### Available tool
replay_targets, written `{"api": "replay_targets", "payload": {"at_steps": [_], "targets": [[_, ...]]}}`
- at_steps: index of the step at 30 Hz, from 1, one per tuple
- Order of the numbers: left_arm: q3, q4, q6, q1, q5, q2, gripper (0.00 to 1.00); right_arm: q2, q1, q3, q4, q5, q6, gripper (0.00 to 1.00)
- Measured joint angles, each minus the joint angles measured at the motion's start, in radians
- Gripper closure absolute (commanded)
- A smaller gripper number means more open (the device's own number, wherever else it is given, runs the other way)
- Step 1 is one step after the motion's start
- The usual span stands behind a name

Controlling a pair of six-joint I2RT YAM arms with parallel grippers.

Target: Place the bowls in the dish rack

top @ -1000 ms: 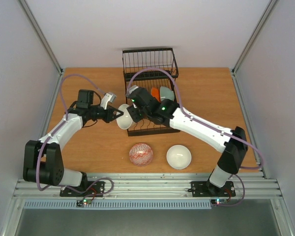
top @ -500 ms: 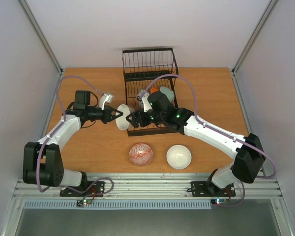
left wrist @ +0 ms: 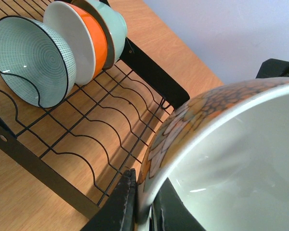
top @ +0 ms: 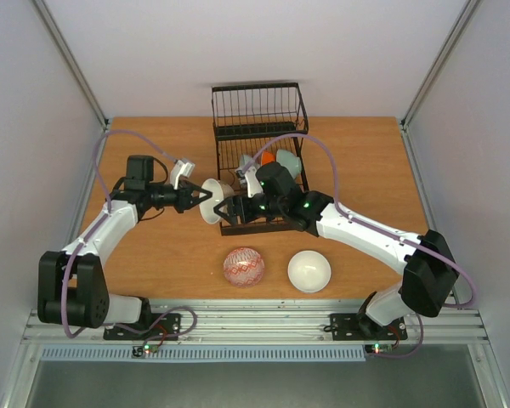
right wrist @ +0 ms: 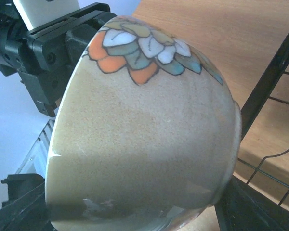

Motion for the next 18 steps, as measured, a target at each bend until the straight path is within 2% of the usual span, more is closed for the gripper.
{"api": "replay_targets", "payload": {"at_steps": [4, 10, 13, 18], "targets": [[0.0, 0.009, -0.003, 0.004, -0.001, -0.002, 0.99, 0.0, -0.003, -0.004, 0.01, -0.01, 0.024, 0.48], [0.0, 0.009, -0.004, 0.004, -0.005, -0.002, 1.0, 0.0, -0.005, -0.019, 0.034, -0.018, 0.03, 0.91], [-0.001, 0.009, -0.003, 0.004, -0.006, -0.002, 1.0, -0.005, -0.006, -0.031, 0.049, -0.021, 0.031, 0.98], [-0.002, 0.009, -0.003, 0.003, -0.005, -0.002, 1.0, -0.015, -0.006, -0.045, 0.063, -0.018, 0.031, 0.99]]}}
